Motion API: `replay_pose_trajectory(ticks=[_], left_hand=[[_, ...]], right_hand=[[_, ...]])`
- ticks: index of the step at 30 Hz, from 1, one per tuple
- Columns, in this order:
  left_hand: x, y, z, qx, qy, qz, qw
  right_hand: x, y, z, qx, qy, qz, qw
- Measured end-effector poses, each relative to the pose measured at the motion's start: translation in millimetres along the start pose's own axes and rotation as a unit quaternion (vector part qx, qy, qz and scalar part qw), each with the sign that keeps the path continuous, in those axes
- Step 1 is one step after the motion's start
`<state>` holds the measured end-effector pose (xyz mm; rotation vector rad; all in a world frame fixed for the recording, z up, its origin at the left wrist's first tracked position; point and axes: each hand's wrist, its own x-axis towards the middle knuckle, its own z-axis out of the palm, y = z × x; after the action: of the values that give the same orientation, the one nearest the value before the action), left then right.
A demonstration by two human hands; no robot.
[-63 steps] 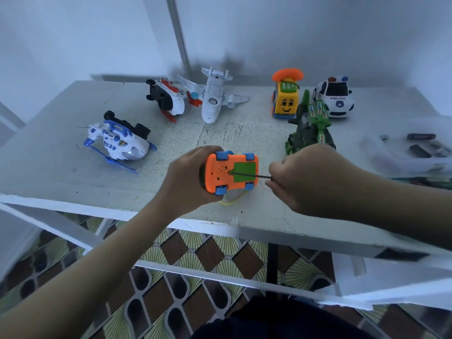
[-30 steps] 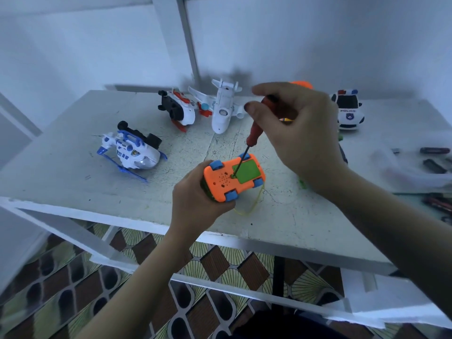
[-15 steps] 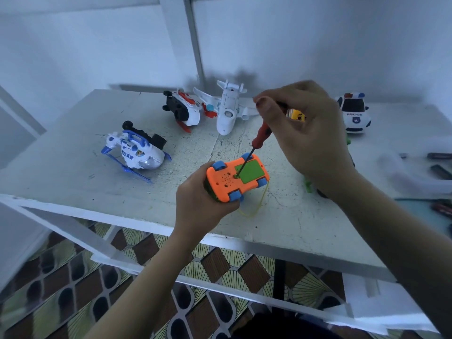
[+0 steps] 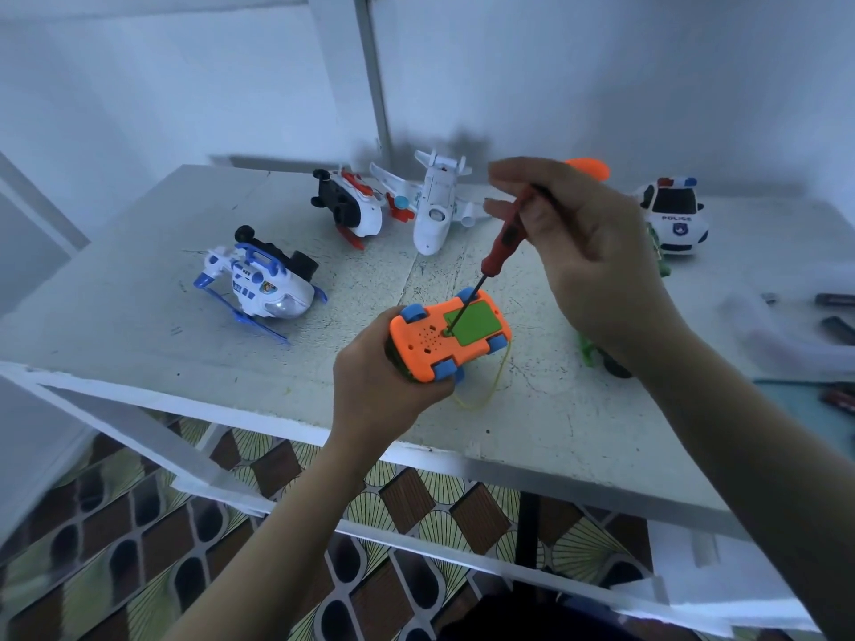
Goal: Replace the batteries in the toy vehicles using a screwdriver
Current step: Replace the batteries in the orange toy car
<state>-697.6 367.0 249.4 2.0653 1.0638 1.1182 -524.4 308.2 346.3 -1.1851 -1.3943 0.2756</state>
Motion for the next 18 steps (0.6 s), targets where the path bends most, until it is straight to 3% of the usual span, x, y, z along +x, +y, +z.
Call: replay_pose_trajectory(ticks=[10,18], left_hand=[[2.2,1.2,0.0,0.011,-0.008,-0.005,1.0],[3.7,0.4,-0.3,0.006,-0.008,-0.028,1.0]], right_hand=[[4.8,-4.8,-4.9,-0.032,0.067,0.008,0.997],[2.1,-2.0,-10.5,0.013,0.011,0.035,0.999]])
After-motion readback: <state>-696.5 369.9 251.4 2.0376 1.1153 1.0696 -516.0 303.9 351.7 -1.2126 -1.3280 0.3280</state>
